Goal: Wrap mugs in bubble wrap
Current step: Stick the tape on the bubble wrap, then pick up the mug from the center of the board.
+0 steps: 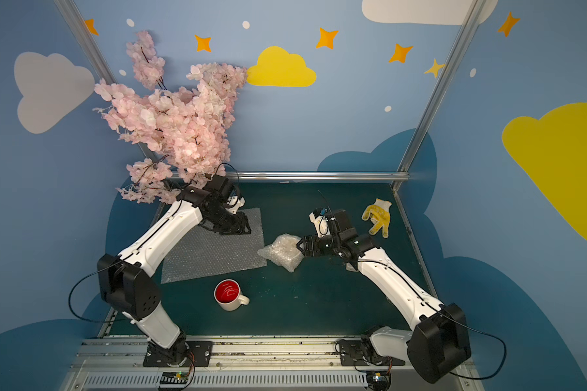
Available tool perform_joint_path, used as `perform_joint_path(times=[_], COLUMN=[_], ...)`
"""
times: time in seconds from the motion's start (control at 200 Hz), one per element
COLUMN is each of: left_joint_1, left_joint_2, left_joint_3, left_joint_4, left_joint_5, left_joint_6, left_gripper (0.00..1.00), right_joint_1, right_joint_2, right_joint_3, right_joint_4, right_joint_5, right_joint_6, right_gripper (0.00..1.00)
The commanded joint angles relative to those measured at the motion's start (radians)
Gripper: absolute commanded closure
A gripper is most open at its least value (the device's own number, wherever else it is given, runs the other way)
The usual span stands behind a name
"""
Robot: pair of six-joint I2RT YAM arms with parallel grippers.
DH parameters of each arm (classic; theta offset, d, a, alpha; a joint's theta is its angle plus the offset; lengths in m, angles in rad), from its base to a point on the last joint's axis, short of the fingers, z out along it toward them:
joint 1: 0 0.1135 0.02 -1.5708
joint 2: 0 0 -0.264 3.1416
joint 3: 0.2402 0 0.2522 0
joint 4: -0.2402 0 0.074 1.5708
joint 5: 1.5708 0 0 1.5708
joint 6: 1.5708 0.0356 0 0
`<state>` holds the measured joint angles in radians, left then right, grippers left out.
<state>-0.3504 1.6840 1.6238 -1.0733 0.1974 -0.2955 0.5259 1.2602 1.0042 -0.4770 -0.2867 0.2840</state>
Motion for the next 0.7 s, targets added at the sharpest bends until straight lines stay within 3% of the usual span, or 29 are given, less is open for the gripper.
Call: perform_joint_path(times=[0.0, 0.15, 0.34, 0.696], left_joint_1=[0.031, 0.091, 0.22, 0.404], left_joint_2=[-0.061, -0.158, -0.243, -0.159], left_joint_3=[-0.068, -0.158, -0.284, -0.335], left_joint_4=[0.025, 0.024, 0.058, 0.043], left_joint_5=[-0.021, -0.047, -0.011, 0.001], left_joint_6=[-0.001, -0.033, -0.054, -0.061], left_gripper=[0.46, 0.43, 0.43, 0.43], right_joint_1=[0.052, 0.15, 0.337, 0.526], right_joint_2=[-0.015, 0.009, 0.138, 0.5], right_joint_3=[0.022, 0.051, 0.14, 0.443], right_joint_4=[-0.021, -0.014, -0.031, -0.099], right_joint_5=[-0.005, -0.069, 0.02, 0.071], right_joint_6=[-0.055, -0.082, -0.113, -0.102], right_gripper=[0.22, 0.23, 0.24, 0.31])
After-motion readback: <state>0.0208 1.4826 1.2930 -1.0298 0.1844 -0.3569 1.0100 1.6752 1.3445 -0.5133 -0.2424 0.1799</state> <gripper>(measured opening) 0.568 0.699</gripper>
